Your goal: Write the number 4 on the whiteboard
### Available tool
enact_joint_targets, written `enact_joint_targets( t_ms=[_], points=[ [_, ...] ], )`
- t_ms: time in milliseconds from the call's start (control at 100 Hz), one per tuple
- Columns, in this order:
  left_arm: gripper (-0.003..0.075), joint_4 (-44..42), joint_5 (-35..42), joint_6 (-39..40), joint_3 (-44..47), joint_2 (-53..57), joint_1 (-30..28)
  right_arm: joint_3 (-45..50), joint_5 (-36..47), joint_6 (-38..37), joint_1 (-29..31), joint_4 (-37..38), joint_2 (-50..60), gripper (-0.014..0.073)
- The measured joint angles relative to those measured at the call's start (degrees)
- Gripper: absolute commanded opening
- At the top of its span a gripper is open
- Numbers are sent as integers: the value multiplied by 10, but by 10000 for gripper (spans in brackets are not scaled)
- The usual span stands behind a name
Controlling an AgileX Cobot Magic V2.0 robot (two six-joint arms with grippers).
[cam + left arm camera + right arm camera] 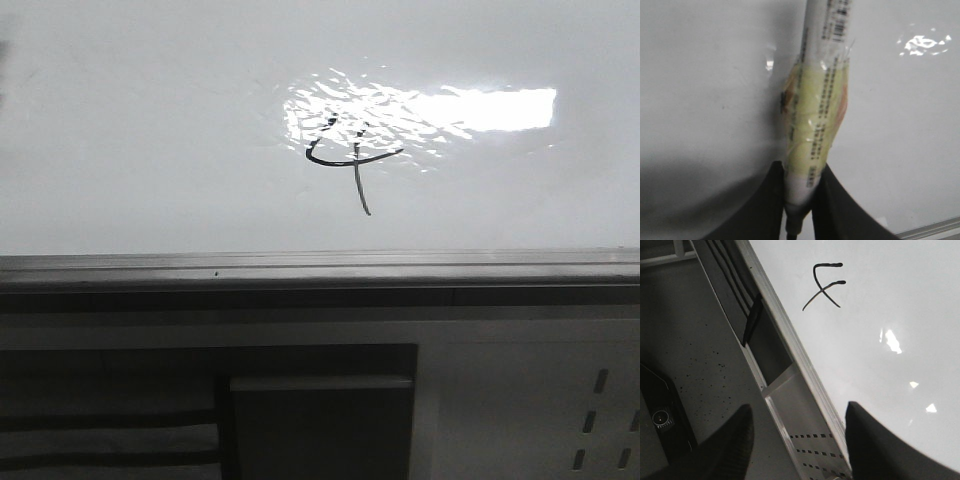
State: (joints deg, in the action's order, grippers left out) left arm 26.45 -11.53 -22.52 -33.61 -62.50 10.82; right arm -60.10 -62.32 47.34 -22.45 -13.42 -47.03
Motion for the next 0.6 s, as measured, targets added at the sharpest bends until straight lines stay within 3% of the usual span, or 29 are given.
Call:
enact_joint_targets(
  t_ms=[600],
  points=[
    [-18,34,4,0,0,-17,0,0,0,-1,0,0,0,363]
  ],
)
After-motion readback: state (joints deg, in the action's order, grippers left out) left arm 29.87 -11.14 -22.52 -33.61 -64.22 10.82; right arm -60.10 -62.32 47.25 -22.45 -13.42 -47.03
